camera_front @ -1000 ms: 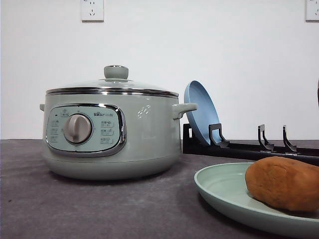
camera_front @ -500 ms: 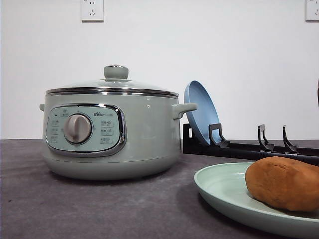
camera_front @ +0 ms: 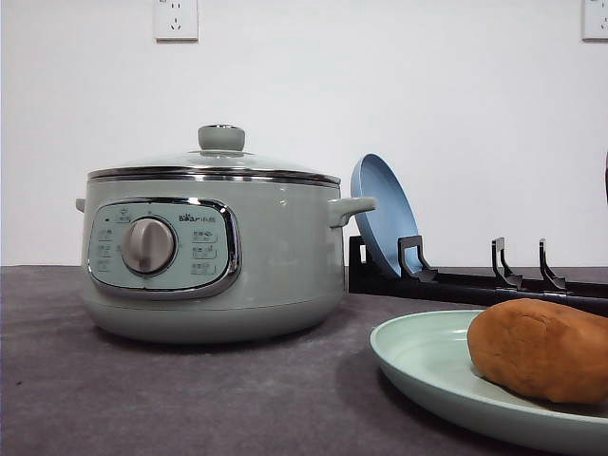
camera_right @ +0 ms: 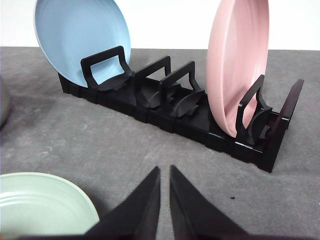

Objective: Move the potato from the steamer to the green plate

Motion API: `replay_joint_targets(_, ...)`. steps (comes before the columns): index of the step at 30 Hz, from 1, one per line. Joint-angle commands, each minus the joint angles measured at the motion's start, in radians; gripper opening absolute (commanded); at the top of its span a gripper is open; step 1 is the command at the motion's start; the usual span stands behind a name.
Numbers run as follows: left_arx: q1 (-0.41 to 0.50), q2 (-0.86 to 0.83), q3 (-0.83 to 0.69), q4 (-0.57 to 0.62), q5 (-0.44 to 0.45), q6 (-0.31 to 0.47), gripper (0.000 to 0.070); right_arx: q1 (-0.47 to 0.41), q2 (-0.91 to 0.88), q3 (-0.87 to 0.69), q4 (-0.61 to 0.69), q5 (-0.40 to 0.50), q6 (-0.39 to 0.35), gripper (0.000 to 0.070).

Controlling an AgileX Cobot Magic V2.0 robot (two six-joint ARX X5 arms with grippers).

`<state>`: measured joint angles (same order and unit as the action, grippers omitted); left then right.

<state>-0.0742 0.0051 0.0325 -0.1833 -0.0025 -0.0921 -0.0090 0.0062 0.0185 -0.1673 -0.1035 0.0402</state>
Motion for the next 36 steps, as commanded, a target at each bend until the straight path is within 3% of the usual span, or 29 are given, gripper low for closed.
replay_joint_targets(1,0.000,-0.002,-0.021,-0.006,-0.002,0.000,0.0000,-0.003,-0.003,-0.007,0.010,-0.001,-0.011,0.0021)
replay_joint_targets(36,0.000,-0.002,-0.021,-0.006,-0.002,0.000,0.0000,-0.003,-0.003,-0.007,0.010,-0.001,-0.011,0.0021)
